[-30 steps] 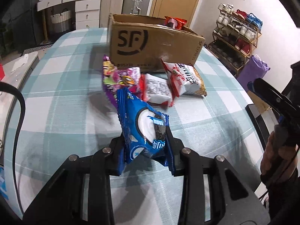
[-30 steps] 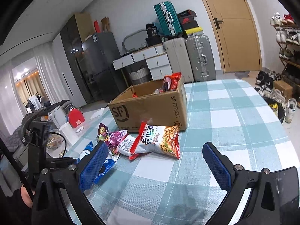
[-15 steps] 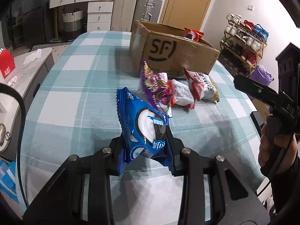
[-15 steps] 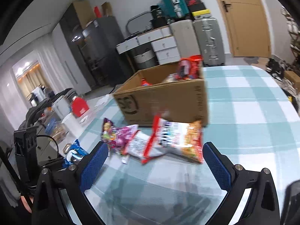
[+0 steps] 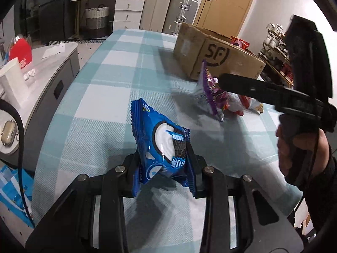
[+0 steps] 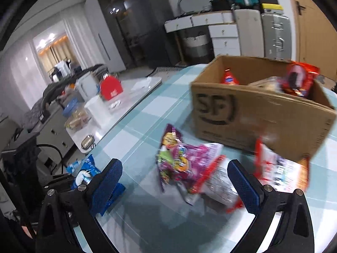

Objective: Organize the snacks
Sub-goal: 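Lift the blue cookie pack with the left gripper while the right gripper grasps the purple candy bag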

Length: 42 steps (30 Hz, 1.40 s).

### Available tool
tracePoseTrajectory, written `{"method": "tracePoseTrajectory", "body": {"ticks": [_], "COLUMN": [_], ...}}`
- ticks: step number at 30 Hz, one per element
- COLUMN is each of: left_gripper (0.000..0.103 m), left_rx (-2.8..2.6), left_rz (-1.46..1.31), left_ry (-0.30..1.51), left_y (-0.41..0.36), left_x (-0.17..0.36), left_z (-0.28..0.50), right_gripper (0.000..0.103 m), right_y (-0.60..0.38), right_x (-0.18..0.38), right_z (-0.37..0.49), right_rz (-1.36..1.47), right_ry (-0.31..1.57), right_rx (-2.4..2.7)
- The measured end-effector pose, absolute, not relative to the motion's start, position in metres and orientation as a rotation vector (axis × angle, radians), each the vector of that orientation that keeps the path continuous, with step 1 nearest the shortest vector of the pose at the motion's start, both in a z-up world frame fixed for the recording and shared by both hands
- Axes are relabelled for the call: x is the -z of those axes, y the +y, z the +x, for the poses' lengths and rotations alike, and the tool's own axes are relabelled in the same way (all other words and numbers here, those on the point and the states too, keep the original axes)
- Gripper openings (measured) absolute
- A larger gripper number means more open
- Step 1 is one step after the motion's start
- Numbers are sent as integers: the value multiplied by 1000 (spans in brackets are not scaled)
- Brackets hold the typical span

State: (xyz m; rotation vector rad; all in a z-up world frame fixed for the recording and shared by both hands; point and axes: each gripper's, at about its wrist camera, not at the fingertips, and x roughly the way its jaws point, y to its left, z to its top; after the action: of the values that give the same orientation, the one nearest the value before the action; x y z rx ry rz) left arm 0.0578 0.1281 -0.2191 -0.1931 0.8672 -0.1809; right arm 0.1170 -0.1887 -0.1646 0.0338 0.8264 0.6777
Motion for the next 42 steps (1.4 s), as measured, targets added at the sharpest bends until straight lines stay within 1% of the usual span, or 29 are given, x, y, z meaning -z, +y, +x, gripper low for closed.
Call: {"method": "tracePoseTrajectory", "body": {"ticks": [4,7,9,10,12,13,16,17,26,34,42], "left_gripper": [31,31,31,31,31,31,31,31,31,31,31], "left_rx": [175,172,173,174,175,174,170,169,163,157,178], "left_rz": [-206,-221,-228,-230,-236,-239,-244,-246,-247,-224,-194], "left_ry": [870,874,876,878,879,881,884,887,889,876,865], "left_y": [138,143,144,145,146,147,149,150,146,138,121], "left_x": [221,222,224,224,225,226,229,230,228,218,207], "left_z": [51,49,48,48,47,46,47,46,45,43,42], "right_gripper": [102,96,86,84,77,75,59,57,54,54,54], "right_y": [-161,-149,-142,-140,-136,-137,-138,-139,-161,-177,-214], "right_x": [175,183,189,193,200,203,213,216,211,186,156], "right_z": [127,132,136,137,139,140,145,146,140,124,96], "right_rz": [-28,-21,-38,-54,-74,-76,-79,-76,56,110,173], "right_ry": [831,858,877,887,895,901,931,938,912,854,791], "right_rx": [-675,-661,-645,-633,-606,-591,-558,-559,-611,-646,-661]}}
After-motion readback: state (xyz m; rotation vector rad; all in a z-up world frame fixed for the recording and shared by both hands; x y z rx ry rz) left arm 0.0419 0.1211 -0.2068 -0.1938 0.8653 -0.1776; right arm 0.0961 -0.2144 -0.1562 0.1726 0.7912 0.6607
